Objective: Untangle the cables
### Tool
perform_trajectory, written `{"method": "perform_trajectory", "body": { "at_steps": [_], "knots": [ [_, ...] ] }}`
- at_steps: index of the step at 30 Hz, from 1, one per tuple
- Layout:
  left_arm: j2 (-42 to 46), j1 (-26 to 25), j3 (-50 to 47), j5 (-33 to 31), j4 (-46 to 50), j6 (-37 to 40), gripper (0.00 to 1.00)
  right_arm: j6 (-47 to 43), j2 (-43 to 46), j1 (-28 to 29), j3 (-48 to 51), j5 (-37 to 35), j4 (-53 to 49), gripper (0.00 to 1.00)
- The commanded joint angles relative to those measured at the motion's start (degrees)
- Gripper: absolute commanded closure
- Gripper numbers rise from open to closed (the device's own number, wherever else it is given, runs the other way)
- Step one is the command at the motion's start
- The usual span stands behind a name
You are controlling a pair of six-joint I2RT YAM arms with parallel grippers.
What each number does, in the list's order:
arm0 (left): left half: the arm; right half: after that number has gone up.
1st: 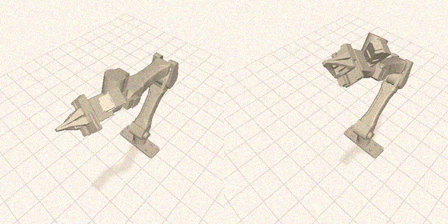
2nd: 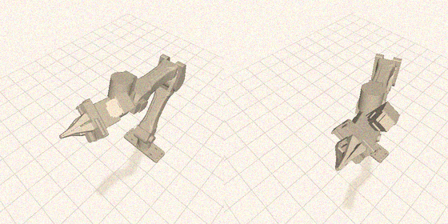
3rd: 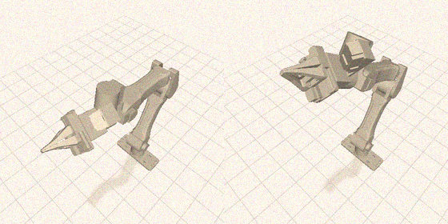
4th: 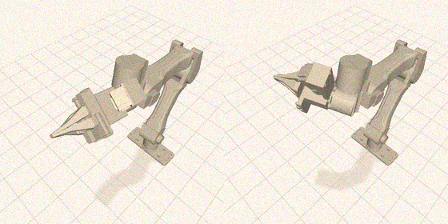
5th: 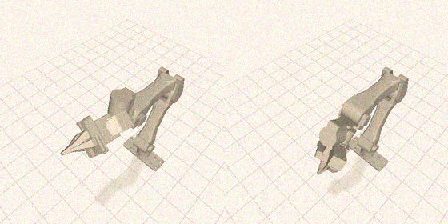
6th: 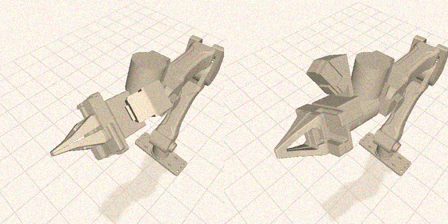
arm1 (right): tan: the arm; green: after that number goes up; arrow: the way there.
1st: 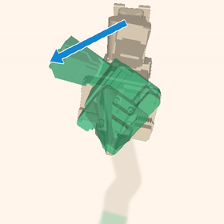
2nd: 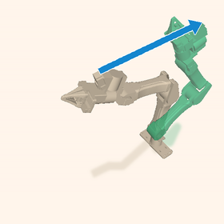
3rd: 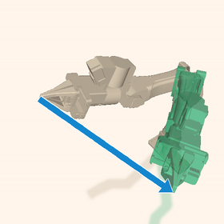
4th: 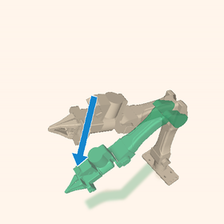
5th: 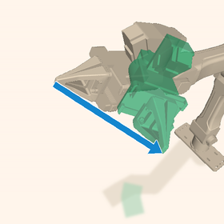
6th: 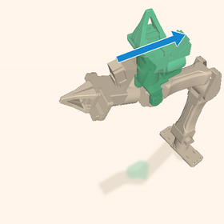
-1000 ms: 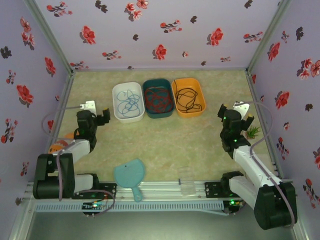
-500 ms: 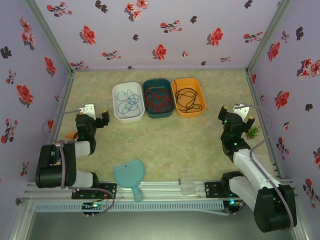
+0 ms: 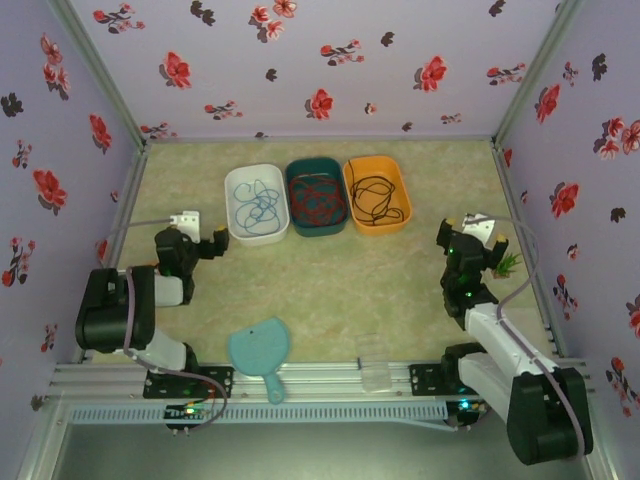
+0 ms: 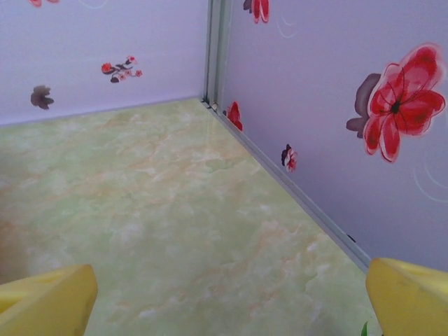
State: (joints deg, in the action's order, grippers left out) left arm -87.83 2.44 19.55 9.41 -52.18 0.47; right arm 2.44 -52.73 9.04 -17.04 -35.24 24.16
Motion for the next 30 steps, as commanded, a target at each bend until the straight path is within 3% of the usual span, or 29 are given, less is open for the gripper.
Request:
{"method": "perform_trajectory", "body": {
  "at_steps": [1, 7, 14, 16, 25, 28, 30],
  "knots": [
    [-0.5, 1.8, 2.1, 2.3, 0.1, 0.0, 0.0, -3.7, -0.4, -0.8, 2.0, 1.6, 7.0, 0.01],
    [-0.5, 0.0, 2.9, -11.1, 1.5, -2.0, 0.0, -3.7, -3.3, -4.0, 4.0, 6.5, 13.7, 0.01],
    [-0.5, -0.1, 2.8, -11.2, 1.2, -2.0, 0.0, -1.7, -13.6, -5.9, 4.8, 11.9, 25.5, 0.01],
    [-0.4, -0.1, 2.8, -11.2, 1.1, -2.0, 0.0, -1.6, -13.1, -6.0, 3.1, 12.1, 21.0, 0.01],
    [-0.4, -0.1, 2.7, -11.1, 1.1, -2.0, 0.0, 1.8, -11.2, -7.6, 6.6, 15.1, 26.7, 0.01],
    [-0.4, -0.2, 2.7, -11.2, 1.1, -2.0, 0.0, 3.4, -13.1, -7.6, 6.3, 18.7, 26.7, 0.01],
    [-0.4, -0.1, 2.7, -11.1, 1.1, -2.0, 0.0, 3.8, -16.4, -7.6, 7.1, 18.9, 31.8, 0.01]
  ]
}}
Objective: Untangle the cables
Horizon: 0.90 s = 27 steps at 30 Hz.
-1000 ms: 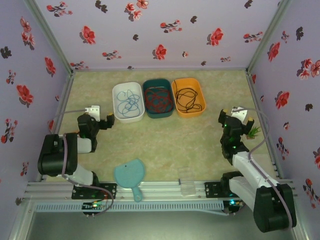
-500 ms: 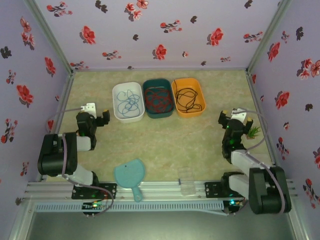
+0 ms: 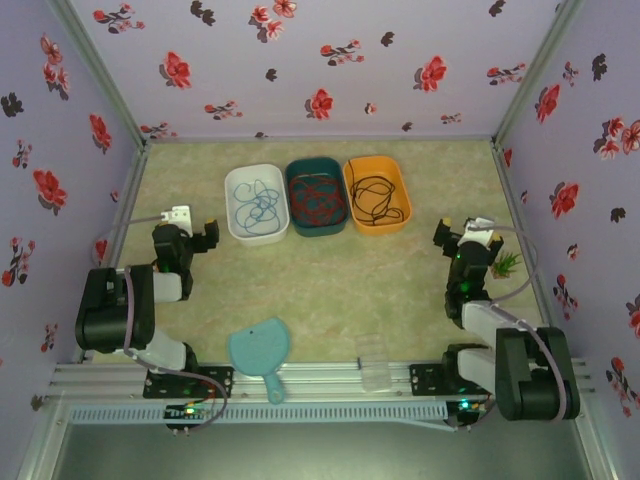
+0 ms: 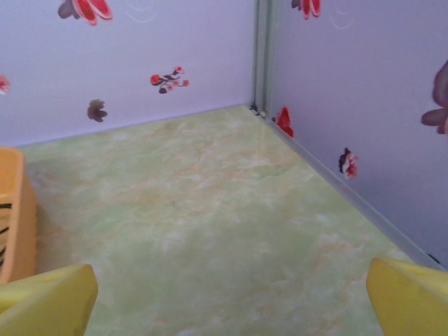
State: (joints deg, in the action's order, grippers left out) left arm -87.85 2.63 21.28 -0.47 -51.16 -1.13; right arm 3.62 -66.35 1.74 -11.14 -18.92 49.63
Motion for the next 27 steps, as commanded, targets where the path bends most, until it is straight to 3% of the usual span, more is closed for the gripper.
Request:
{"method": "perform_trajectory", "body": {
  "at_steps": [1, 6, 12, 14, 16, 18, 20, 27],
  "knots": [
    [-0.4, -0.3, 1.0, -1.2, 0.0, -0.4, 0.0, 3.1, -4.3, -0.3, 1.5, 2.7, 8.6, 0.01],
    [-0.4, -0.3, 1.0, -1.3, 0.0, -0.4, 0.0, 2.4, -12.3, -0.4, -0.2, 4.6, 11.9, 0.01],
    [-0.4, -0.3, 1.0, -1.3, 0.0, -0.4, 0.0, 4.5, -22.3, -0.6, 0.3, 0.1, 21.7, 0.01],
    [-0.4, -0.3, 1.0, -1.3, 0.0, -0.3, 0.0, 5.2, -24.6, -0.7, -0.8, -2.9, 22.2, 0.01],
    [-0.4, -0.3, 1.0, -1.2, 0.1, -0.4, 0.0, 5.4, -22.7, -0.8, -4.3, -3.1, 14.4, 0.01],
    [-0.5, -0.3, 1.0, -1.2, 0.0, -0.3, 0.0, 4.6, -22.0, -0.7, -9.4, -0.7, 3.0, 0.01],
    [-0.4, -0.3, 1.0, -1.2, 0.0, -0.4, 0.0, 1.9, -23.2, -0.5, -10.9, 5.9, 2.1, 0.01],
    [-0.3, -0.4, 1.0, -1.3, 0.0, -0.4, 0.0, 0.7, -23.1, -1.7, -11.4, 15.0, 0.9, 0.01]
  ]
}}
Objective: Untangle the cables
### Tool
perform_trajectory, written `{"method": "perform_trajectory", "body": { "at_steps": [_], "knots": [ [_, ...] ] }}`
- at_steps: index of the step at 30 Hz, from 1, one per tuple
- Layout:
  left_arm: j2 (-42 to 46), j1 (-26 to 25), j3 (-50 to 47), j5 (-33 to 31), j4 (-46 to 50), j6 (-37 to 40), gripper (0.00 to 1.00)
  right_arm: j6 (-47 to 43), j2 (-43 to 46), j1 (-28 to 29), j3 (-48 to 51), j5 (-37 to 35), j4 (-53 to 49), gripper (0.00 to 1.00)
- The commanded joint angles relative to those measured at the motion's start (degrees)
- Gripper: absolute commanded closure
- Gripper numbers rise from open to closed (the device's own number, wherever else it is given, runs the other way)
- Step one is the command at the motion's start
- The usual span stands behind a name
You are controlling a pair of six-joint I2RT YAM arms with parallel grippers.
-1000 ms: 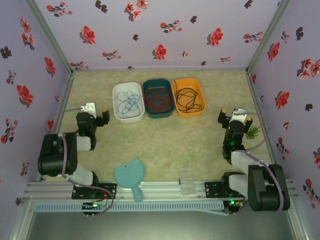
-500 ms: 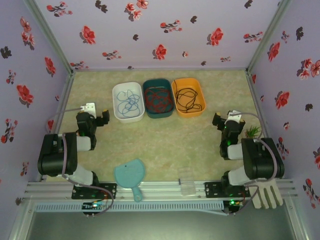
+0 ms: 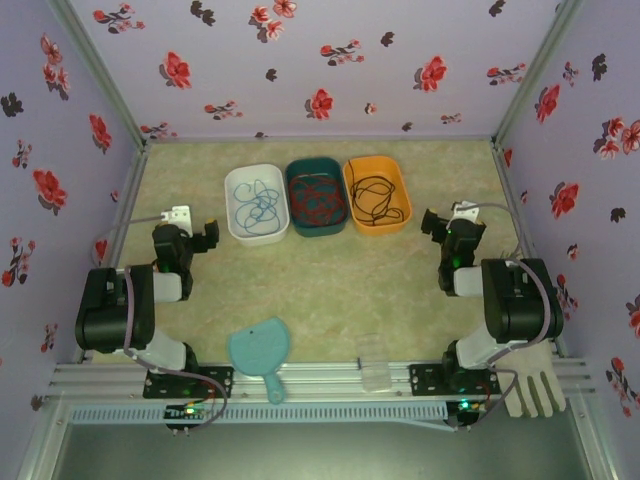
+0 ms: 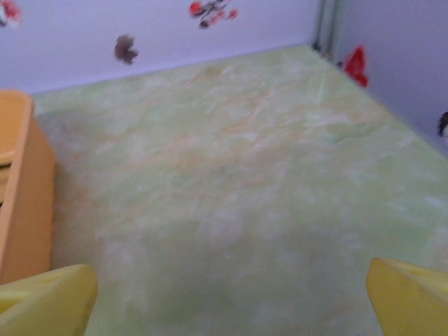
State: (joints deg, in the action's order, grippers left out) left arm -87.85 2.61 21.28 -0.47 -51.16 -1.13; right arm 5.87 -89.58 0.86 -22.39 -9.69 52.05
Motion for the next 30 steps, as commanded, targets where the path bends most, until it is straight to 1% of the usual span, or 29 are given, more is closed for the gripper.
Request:
{"method": "perform_trajectory", "body": {
  "at_steps": [1, 30],
  "knots": [
    [-0.3, -0.4, 0.9, -1.3, 0.0, -0.4, 0.0, -1.6, 0.2, -0.9, -0.1, 5.9, -1.6, 0.01],
    [-0.5, -1.1, 1.7, -1.0, 1.1, 0.2, 0.0, -1.6, 0.3, -0.9, -0.1, 5.8, -1.7, 0.01]
  ]
}}
